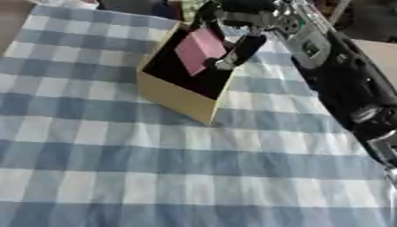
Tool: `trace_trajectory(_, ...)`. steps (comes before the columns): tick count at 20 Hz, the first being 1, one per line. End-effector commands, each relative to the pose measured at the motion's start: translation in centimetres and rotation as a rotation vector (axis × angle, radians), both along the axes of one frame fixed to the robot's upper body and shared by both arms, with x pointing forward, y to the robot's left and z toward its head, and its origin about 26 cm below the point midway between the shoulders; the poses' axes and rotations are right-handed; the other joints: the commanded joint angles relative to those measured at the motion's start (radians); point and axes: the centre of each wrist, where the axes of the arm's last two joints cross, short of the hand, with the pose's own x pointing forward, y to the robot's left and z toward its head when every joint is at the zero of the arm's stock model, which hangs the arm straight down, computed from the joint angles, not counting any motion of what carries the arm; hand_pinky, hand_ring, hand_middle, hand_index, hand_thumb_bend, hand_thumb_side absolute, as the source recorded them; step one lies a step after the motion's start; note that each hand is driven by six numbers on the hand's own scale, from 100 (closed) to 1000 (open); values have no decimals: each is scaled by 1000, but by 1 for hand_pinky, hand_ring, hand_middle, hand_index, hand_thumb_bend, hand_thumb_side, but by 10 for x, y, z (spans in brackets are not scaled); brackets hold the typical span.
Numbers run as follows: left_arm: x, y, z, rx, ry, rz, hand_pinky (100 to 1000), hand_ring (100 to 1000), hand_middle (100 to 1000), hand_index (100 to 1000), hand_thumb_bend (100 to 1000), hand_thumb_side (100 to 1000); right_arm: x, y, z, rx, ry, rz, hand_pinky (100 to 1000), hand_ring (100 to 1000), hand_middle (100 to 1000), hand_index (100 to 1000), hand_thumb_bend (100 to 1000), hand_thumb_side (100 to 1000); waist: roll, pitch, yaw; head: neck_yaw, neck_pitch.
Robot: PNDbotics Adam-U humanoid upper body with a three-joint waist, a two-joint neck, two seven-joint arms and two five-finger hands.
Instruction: Pick up objects on the table and place them in the box.
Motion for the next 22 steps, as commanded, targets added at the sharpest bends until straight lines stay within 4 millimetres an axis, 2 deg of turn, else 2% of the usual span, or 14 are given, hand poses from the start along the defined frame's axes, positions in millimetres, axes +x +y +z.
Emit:
trace_trajectory(1,-2,-1,8,5,-30,-6,480,645,590,687,217,861,-6,0,17,-71,-62,-7,968,912,837,868,271,442,7,-16,-3,2,-4)
trace_trajectory(6,-2,0,8,6,-29,-6,480,646,590,688,216,859,-8,2,19,-134,-69,-18,1000,955,864,913,261,516,9,-18,-4,5,-5)
trace_trajectory(9,-2,-1,8,6,-28,-6,480,646,590,689,217,858,-9,2,20,-145,-61,-23,1000,983,886,939,260,626,10,-19,-5,6,-6)
trace_trajectory(14,-2,0,7,7,-24,-4,480,646,590,688,217,859,-12,4,23,-157,-71,-18,1000,985,884,947,259,631,12,-20,-8,11,-6)
trace_trajectory(16,-2,0,7,8,-23,-4,480,647,590,688,217,859,-13,4,25,-159,-74,-19,1000,995,893,953,274,656,12,-21,-9,12,-4)
trace_trajectory(17,-2,0,7,8,-23,-4,480,647,590,689,217,859,-14,4,26,-165,-74,-23,1000,1000,902,961,300,717,12,-22,-10,12,-3)
trace_trajectory(18,-2,0,7,8,-22,-4,480,647,590,689,217,859,-14,4,26,-173,-73,-26,1000,996,897,960,310,730,12,-22,-11,12,-3)
trace_trajectory(21,-2,0,7,8,-18,-3,480,647,590,689,216,868,-15,4,26,-180,-70,-25,1000,986,895,961,288,732,13,-24,-12,12,-6)
trace_trajectory(22,-2,0,7,8,-18,-2,480,647,590,689,218,858,-15,4,26,-176,-71,-23,1000,983,892,960,286,705,14,-25,-12,12,-6)
